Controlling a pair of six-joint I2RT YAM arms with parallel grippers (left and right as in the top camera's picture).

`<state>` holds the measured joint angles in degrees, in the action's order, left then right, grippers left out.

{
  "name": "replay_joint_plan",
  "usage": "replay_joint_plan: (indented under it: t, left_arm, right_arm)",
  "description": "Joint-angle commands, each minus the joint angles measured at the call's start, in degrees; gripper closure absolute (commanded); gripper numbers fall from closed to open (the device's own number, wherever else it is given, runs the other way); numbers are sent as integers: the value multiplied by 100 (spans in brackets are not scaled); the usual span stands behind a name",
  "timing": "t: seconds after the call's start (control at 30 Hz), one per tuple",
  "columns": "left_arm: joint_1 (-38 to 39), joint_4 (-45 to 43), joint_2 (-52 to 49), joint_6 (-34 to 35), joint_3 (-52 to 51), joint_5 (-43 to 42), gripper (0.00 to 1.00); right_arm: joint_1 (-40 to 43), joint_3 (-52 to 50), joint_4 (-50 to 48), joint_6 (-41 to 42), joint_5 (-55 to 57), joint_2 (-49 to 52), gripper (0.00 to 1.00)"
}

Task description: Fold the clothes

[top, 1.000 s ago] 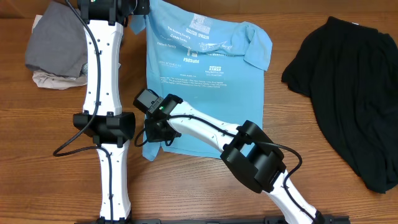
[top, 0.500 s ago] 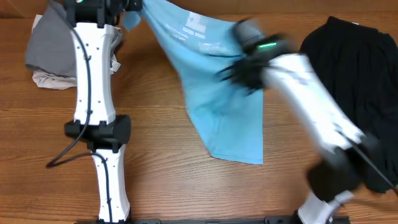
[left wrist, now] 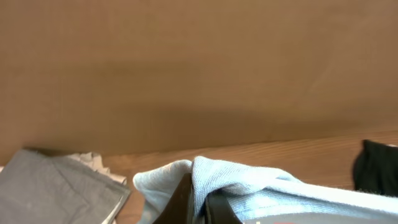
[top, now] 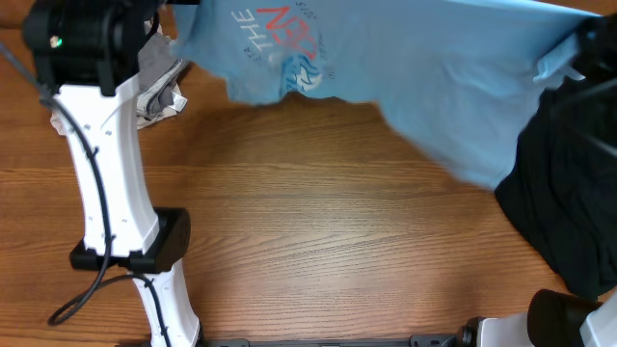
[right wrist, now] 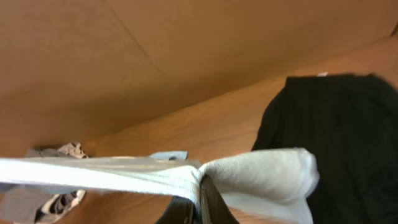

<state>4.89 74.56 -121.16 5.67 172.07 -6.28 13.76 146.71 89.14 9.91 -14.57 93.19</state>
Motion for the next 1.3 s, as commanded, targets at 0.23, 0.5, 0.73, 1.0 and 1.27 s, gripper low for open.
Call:
replay_joint_plan:
  t: [0.23, 0.5, 0.73, 1.0, 1.27]
  left_arm:
    - [-111, 28, 953, -254, 68, 525, 96]
    - [-122, -935, 466, -310, 44, 691, 96]
    - [-173, -2439, -286, -291, 44, 859, 96]
    - [-330, -3825, -352, -442, 46, 835, 96]
    - [-402, -4037, -63, -660, 44, 835, 96]
  right_arm:
    - [201, 612, 479, -590, 177, 22, 96]
    - [201, 592, -804, -389, 153, 595, 96]
    - [144, 592, -2033, 153, -254, 1565, 96]
    - [-92, 723, -3670, 212, -273, 1718, 96]
    - [-90, 957, -3803, 162, -293, 1749, 96]
